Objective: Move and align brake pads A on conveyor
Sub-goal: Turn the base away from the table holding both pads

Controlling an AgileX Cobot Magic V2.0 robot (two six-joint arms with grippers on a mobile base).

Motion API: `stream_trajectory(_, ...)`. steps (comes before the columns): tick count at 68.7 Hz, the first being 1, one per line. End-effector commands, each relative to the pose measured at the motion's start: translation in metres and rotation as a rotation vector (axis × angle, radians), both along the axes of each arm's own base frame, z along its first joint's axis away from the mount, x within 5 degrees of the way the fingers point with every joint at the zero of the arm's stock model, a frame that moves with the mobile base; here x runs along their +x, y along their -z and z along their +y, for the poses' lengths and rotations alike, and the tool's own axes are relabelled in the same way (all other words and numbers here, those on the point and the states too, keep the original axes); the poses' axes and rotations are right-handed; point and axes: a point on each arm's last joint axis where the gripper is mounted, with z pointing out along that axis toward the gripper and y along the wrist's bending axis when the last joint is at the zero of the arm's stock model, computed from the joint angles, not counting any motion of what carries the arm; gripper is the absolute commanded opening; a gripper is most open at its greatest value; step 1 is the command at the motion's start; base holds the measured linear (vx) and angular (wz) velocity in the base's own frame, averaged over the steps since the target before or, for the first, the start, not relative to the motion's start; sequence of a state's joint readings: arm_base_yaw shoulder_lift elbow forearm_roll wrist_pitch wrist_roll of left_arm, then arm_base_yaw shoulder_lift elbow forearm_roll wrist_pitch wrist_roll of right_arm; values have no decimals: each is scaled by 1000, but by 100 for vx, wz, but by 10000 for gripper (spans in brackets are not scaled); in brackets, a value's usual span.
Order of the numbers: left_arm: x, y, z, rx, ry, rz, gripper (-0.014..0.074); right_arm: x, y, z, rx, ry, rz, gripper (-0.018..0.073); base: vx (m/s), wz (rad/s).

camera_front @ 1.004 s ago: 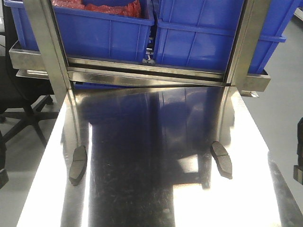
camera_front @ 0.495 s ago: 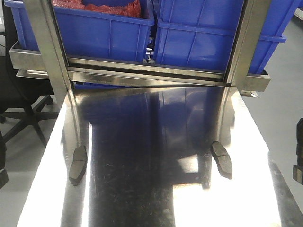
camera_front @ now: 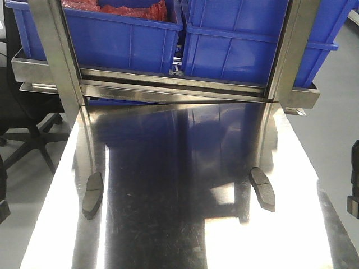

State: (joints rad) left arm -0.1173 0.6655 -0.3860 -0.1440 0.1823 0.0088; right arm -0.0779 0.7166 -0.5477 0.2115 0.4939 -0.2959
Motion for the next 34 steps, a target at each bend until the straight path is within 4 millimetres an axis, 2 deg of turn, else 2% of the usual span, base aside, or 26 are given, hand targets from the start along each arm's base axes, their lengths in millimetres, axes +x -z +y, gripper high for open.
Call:
stream_trajectory(1,4,-19,0,-25,-9,-124,104,4,-18,-2,1,21,-121,-6,0,0)
stream_trajectory(19,4,-19,0,-25,-9,-124,104,4,-18,-2,1,22,-124,-6,-5,2)
stream_trajectory(34,4,-19,0,-25,-9,-123,104,3,-18,-2,1,20,-120,-6,-12,17)
